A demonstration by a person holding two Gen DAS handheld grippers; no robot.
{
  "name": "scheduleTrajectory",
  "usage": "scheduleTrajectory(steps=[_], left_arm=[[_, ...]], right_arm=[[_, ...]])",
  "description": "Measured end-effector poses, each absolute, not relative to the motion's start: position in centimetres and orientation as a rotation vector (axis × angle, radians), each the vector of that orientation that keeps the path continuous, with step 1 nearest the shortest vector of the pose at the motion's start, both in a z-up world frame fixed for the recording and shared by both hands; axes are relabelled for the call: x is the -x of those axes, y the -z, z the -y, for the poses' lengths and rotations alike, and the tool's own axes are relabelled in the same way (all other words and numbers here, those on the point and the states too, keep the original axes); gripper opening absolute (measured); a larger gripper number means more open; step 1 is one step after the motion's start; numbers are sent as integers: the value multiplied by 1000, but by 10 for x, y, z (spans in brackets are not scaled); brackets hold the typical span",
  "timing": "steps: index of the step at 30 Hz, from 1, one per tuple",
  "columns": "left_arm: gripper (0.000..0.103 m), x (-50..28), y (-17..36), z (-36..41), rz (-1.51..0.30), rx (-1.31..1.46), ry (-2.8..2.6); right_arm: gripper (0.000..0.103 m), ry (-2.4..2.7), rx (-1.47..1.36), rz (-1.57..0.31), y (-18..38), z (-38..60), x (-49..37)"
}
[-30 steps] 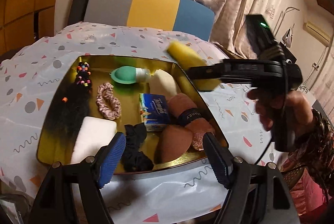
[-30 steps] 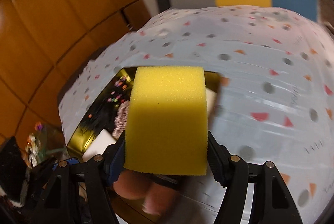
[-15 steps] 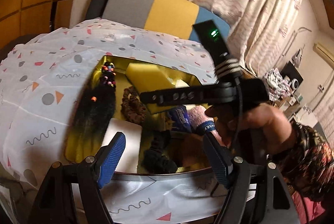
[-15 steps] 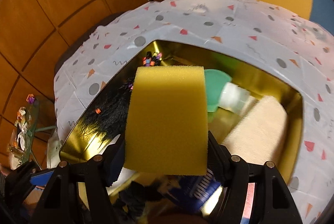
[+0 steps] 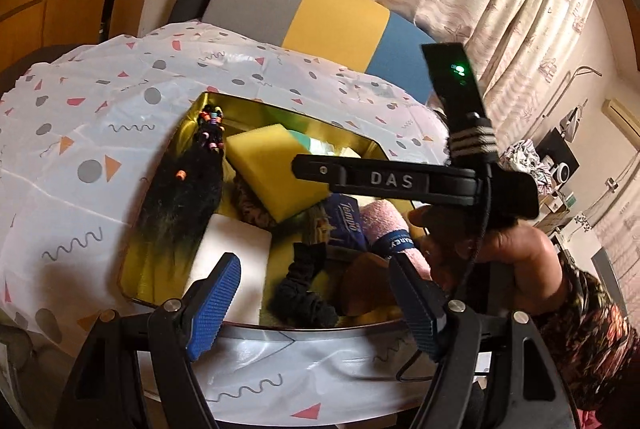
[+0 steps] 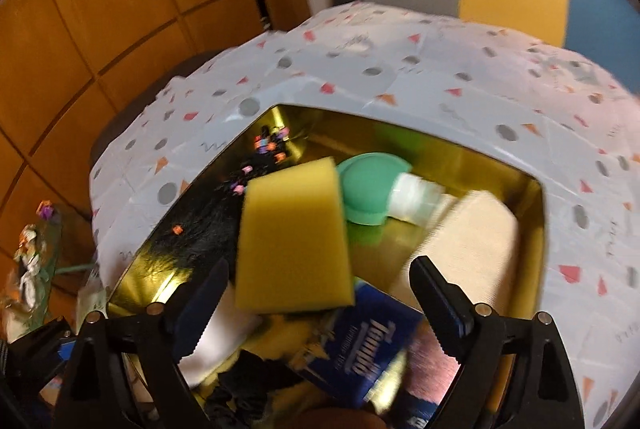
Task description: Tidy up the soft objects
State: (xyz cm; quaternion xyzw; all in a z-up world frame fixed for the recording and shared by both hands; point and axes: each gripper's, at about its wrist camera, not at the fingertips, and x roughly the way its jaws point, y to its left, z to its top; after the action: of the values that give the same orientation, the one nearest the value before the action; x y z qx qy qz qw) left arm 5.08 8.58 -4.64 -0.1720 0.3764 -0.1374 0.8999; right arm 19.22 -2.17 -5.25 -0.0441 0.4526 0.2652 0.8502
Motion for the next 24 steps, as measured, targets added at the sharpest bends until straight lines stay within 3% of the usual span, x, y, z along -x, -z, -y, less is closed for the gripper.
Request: scheduleTrajectory(steps=[8,15,24], left_arm=[[77,-48,41,-79,-769,312,252],[77,-47,37,-82,-764,266,152],[77,-40,30,-80,-758,198,55]], right_arm=[[93,-418,105,-926,51,41,-172],[102,-324,96,-864,39,53,-143],[103,-242,26,-822,25,72,-114]])
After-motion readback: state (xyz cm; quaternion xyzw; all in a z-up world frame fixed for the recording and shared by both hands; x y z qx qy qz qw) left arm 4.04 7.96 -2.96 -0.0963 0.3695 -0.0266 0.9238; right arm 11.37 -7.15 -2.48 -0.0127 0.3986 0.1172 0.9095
